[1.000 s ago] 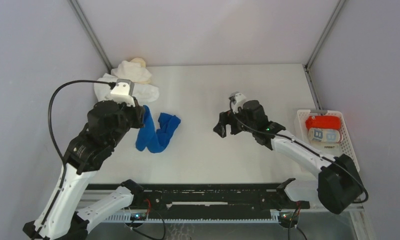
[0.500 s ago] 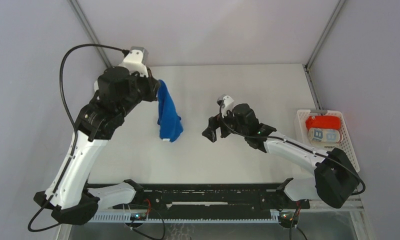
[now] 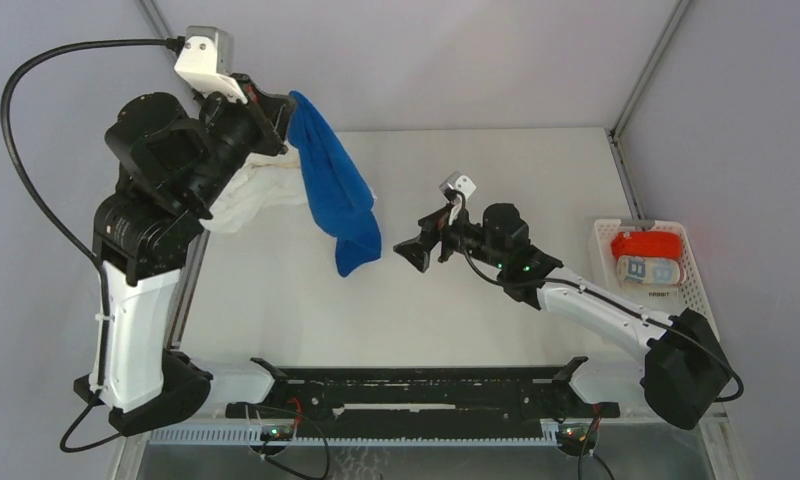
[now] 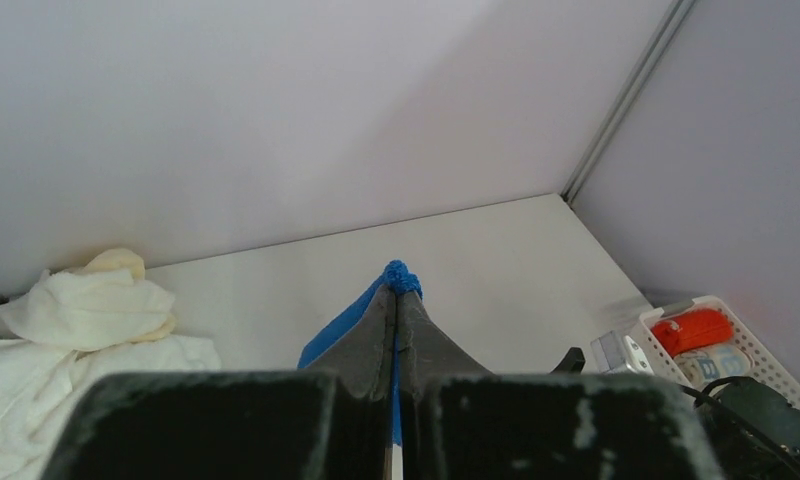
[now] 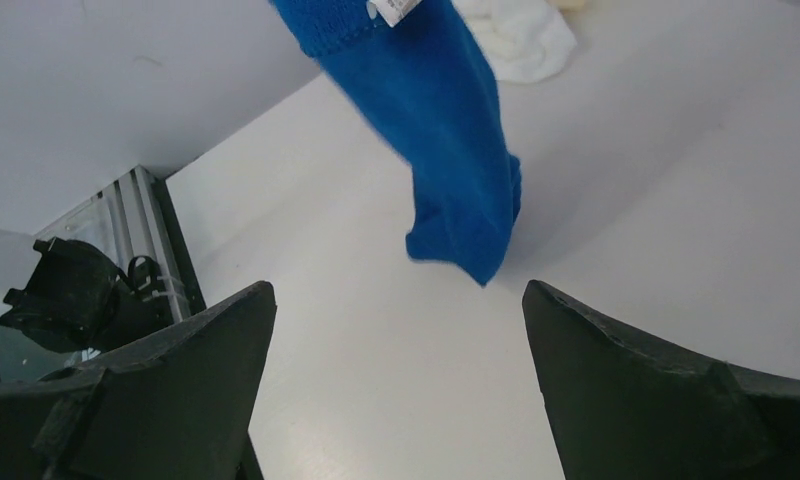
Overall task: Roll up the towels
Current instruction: Flatten out the towel at the center of the board.
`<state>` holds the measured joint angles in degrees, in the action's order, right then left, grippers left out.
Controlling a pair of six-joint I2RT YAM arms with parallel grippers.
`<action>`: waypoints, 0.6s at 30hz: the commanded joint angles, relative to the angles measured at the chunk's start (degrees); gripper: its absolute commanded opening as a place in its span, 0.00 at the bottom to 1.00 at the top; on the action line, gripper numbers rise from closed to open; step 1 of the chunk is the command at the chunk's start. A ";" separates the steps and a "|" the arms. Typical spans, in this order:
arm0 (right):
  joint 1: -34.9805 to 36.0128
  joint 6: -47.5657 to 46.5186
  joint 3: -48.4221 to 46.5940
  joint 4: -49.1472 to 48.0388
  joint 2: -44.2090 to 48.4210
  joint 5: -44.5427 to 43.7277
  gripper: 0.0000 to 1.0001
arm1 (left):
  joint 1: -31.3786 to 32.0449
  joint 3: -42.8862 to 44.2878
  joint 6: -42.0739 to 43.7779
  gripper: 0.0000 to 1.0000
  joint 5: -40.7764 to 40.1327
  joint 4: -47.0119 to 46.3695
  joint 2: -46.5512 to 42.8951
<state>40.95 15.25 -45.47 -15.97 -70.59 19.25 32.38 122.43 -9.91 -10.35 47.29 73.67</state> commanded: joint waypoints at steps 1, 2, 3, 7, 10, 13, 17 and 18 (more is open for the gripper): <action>0.19 -3.33 0.11 -7.88 -2.01 0.55 0.94 | 0.58 3.03 1.27 0.00 -0.32 0.61 -0.73; 0.17 -3.64 0.03 -8.88 -3.15 0.67 0.95 | 0.58 2.85 1.13 0.00 -0.34 0.61 -1.02; 0.18 -3.72 -0.03 -9.86 -4.41 0.89 0.95 | 0.58 2.82 1.05 0.00 -0.37 0.59 -1.23; 1.40 -4.48 -0.17 -14.90 -10.08 1.36 0.94 | 0.67 3.26 1.05 0.00 -0.56 0.69 -1.87; 3.65 -6.57 -0.14 -18.21 -14.56 -0.10 0.94 | 0.74 3.33 0.82 0.00 -1.14 0.94 -2.27; 5.17 -5.96 -0.50 -22.66 -19.74 1.07 0.94 | 0.76 3.01 0.61 0.00 -1.21 1.31 -2.59; 7.18 -7.03 -2.68 -25.99 -26.00 1.42 0.92 | 0.75 2.84 0.31 0.00 -1.90 2.19 -3.03; 7.80 -7.59 -3.39 -26.22 -27.18 1.07 0.92 | 0.75 2.80 0.30 0.00 -1.94 2.33 -3.22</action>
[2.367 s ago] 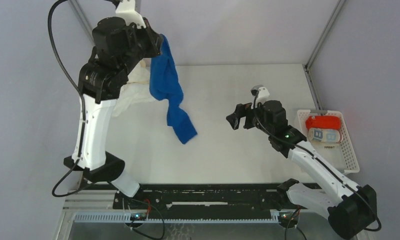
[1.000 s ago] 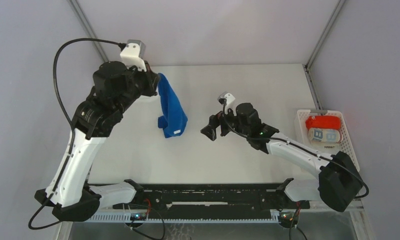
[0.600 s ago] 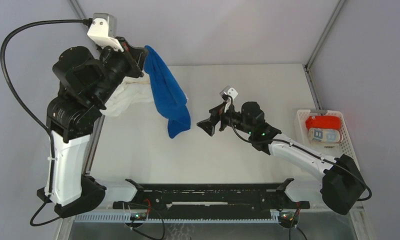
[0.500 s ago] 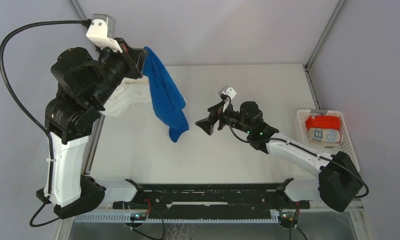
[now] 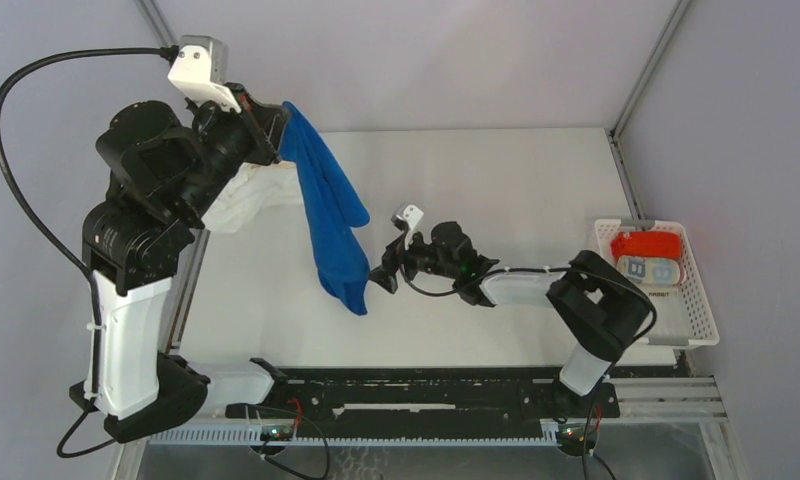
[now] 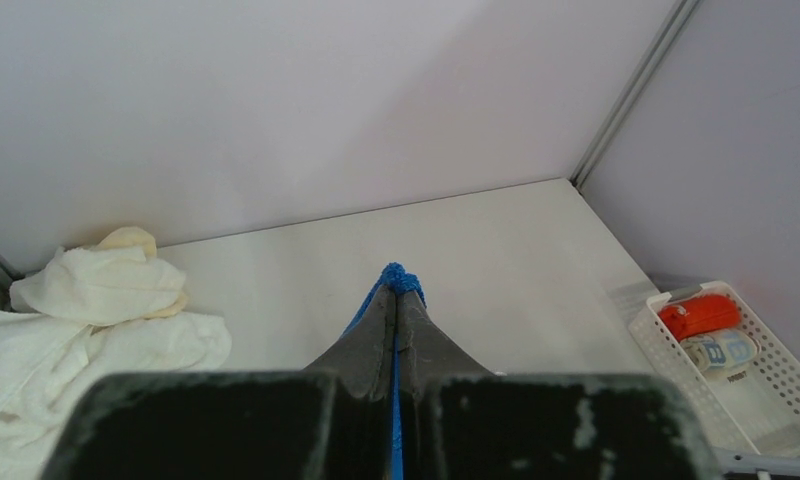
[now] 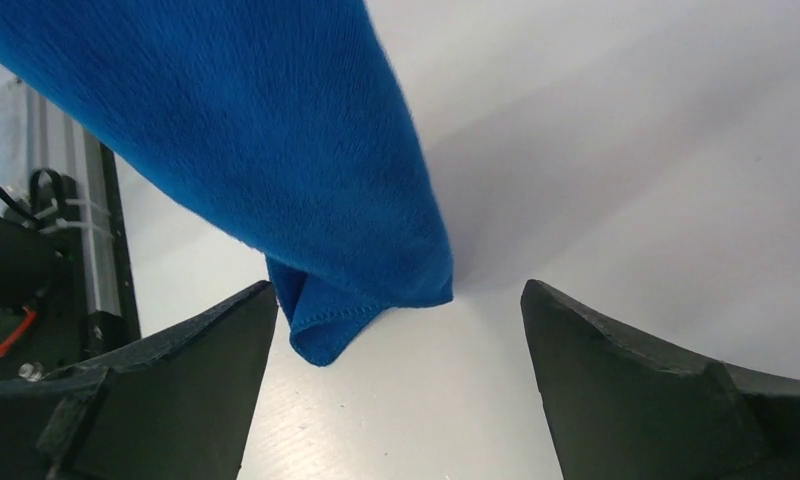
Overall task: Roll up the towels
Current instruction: Flatten out the towel at the center of the board.
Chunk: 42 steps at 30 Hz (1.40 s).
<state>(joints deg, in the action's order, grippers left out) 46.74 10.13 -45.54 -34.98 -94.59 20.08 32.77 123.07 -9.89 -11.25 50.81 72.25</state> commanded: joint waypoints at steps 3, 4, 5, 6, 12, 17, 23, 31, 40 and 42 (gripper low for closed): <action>3.33 -3.78 -5.05 -7.86 -6.70 0.12 0.91 | 0.36 2.11 0.09 0.00 -1.38 -0.85 -2.31; 3.69 -4.21 -5.29 -8.18 -7.58 -0.28 0.91 | 0.36 2.09 0.01 0.00 -1.41 -0.81 -2.41; 3.97 -4.61 -5.36 -8.80 -8.31 -0.99 0.90 | 0.36 2.09 -0.10 0.00 -1.39 -0.71 -2.60; 4.24 -5.12 -5.36 -9.31 -9.01 -1.62 0.90 | 0.36 2.09 -0.18 0.00 -1.33 -0.57 -2.78; 5.19 -6.53 -6.04 -11.13 -12.18 -5.23 0.91 | 0.36 1.41 -0.66 0.00 -0.95 -0.51 -3.54; 5.58 -6.42 -8.42 -11.70 -14.90 -6.47 0.88 | 0.36 1.15 -1.00 0.00 -0.69 -0.42 -3.98; 5.38 -6.55 -8.68 -10.35 -14.74 -6.88 0.62 | 0.36 0.20 -0.06 0.00 -2.71 -0.19 -4.77; -4.46 -8.70 -5.78 -1.58 -1.00 -4.45 0.02 | 0.28 -1.10 2.22 0.00 -16.61 -0.08 -4.60; -16.87 -16.92 -11.94 20.43 14.09 -5.63 0.00 | -4.31 -12.12 0.31 0.00 -18.20 -8.78 -3.25; -18.12 -18.81 -11.94 22.79 16.35 -8.32 0.00 | -6.45 -17.27 -0.33 0.00 -16.23 -12.74 -3.72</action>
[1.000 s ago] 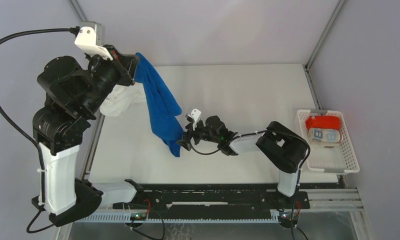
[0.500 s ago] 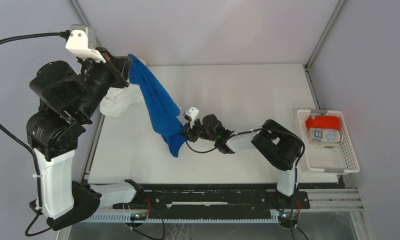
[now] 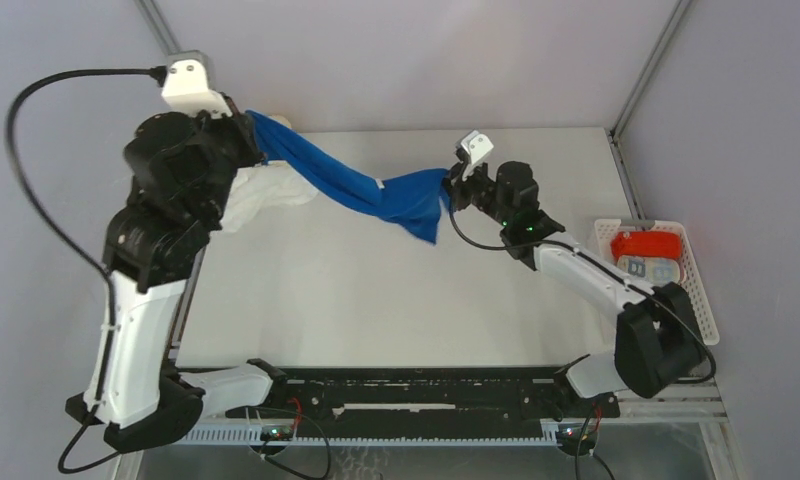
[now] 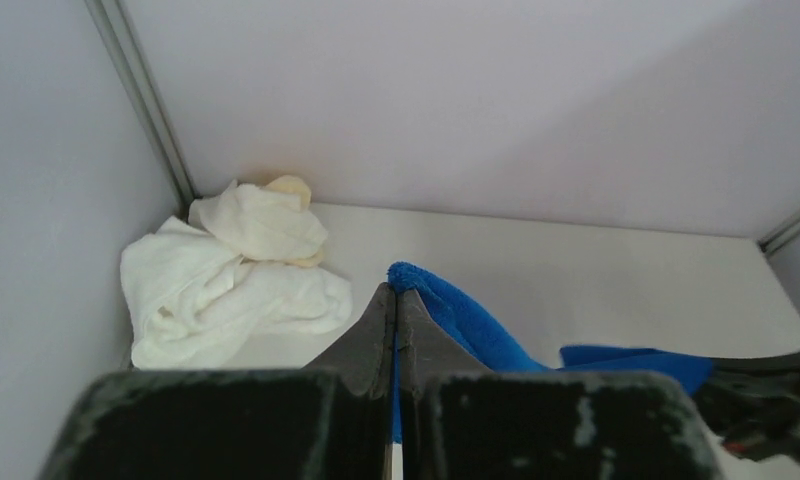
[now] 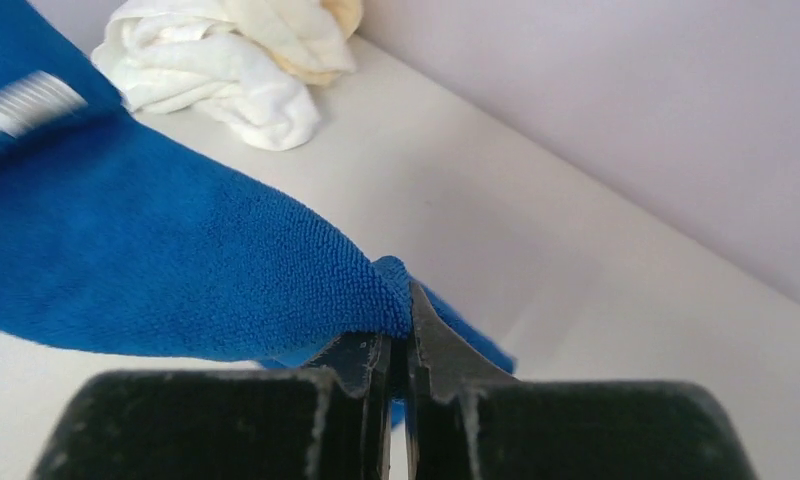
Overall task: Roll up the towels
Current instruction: Flatten out the towel at the center of the board.
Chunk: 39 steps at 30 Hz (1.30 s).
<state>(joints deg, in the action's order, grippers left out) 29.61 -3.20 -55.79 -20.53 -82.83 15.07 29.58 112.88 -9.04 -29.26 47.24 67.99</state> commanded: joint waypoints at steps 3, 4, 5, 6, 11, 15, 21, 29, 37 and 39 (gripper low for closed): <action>-1.86 -5.66 -1.07 12.45 7.13 -7.34 0.00 | -4.86 -14.56 -2.91 0.00 7.38 -13.38 -0.62; -1.81 -5.60 -0.38 13.62 8.17 -7.97 0.00 | -4.88 -17.02 -3.80 0.00 8.46 -14.03 -1.17; -1.53 -5.60 0.65 14.96 9.18 -8.62 0.01 | -4.94 -19.60 -4.86 0.00 9.28 -14.48 -1.84; -1.11 -5.01 1.40 16.43 10.24 -10.00 0.01 | -4.98 -22.49 -5.86 0.00 9.72 -14.69 -2.47; -0.07 2.93 6.98 25.36 14.82 -14.86 0.01 | -7.69 -37.44 -13.48 0.00 11.94 -11.94 -4.63; 0.10 11.66 14.06 31.38 18.75 -14.43 0.02 | -13.90 -52.51 -20.11 0.00 17.13 -12.01 -6.79; 4.06 21.86 21.69 38.95 24.47 -7.97 0.14 | -20.04 -70.82 -26.44 0.00 23.30 -17.35 -10.20; 11.60 24.72 21.69 45.91 26.34 -0.71 0.47 | -20.00 -77.48 -26.84 0.58 24.70 -14.05 -19.84; 6.49 24.78 18.80 45.70 30.63 -8.64 0.59 | -5.43 -65.46 -25.49 0.75 18.08 -11.24 -14.79; 4.67 25.47 18.87 45.07 30.75 -11.95 0.61 | 1.67 -62.54 -25.55 0.75 16.62 -13.24 -9.81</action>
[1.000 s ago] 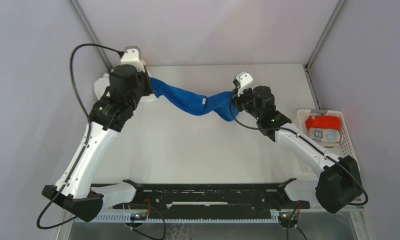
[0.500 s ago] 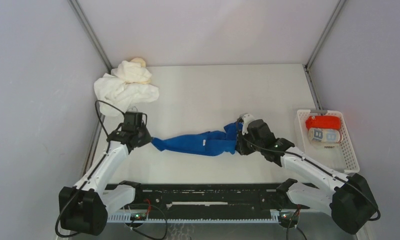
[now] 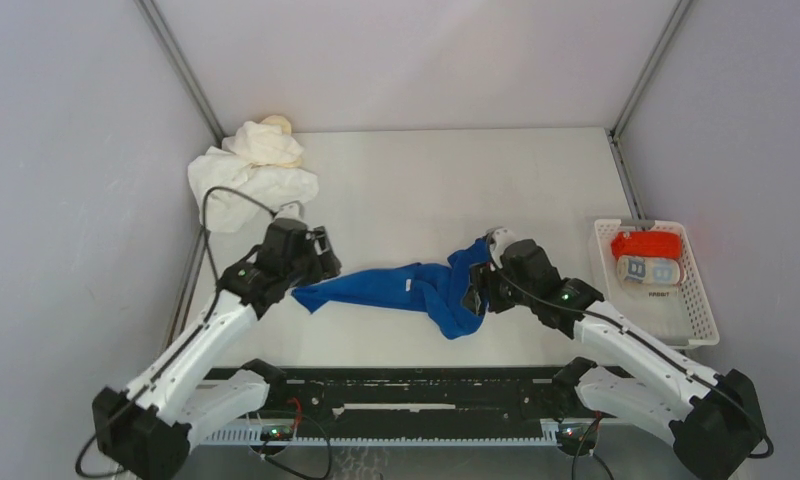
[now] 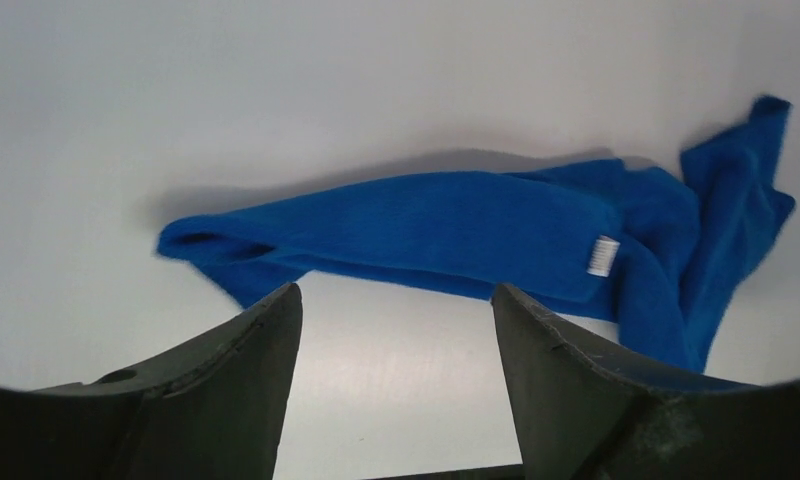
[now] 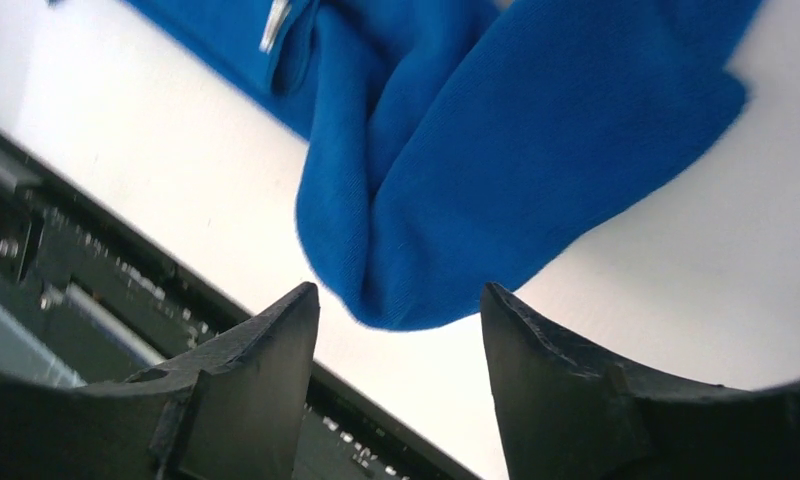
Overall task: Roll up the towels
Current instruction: Flatten out the towel at the center of the board.
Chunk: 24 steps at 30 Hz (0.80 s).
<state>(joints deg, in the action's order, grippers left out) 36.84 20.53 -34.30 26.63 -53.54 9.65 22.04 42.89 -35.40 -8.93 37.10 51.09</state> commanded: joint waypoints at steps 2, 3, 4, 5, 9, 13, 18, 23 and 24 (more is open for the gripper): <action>-4.08 2.52 -2.69 -3.06 0.83 -8.74 0.62 | 13.77 10.66 0.86 0.75 -3.76 -4.91 13.06; -4.68 2.90 -2.62 -3.83 0.42 -9.29 0.62 | 15.66 12.37 0.90 0.75 -3.38 -5.87 16.22; -5.00 3.24 -2.58 -4.37 -0.03 -9.78 0.63 | 17.52 13.97 1.13 0.75 -3.37 -6.87 19.02; -5.15 3.38 -2.48 -4.92 -0.52 -10.23 0.63 | 19.20 15.63 1.31 0.75 -3.33 -7.68 21.99; -5.81 3.42 -1.88 -6.31 -2.59 -12.89 0.68 | 24.72 23.59 2.57 0.80 -3.58 -9.17 34.50; -7.51 3.89 -0.28 -8.35 -3.24 -11.62 0.69 | 26.26 27.57 3.46 0.79 -3.74 -9.35 43.19; -7.91 4.34 1.42 -10.74 -4.61 -9.76 0.69 | 26.66 30.68 4.22 0.74 -4.43 -8.56 49.75; -7.88 4.34 1.78 -12.01 -5.94 -8.80 0.70 | 27.61 32.72 5.29 0.72 -7.99 -5.47 52.98; -7.92 4.34 1.78 -12.23 -6.00 -8.77 0.70 | 27.62 32.49 5.33 0.71 -8.40 -4.87 53.19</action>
<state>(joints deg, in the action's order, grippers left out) 29.21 23.62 -32.62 18.46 -59.37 0.01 48.97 71.68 -31.83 -13.65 30.20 103.63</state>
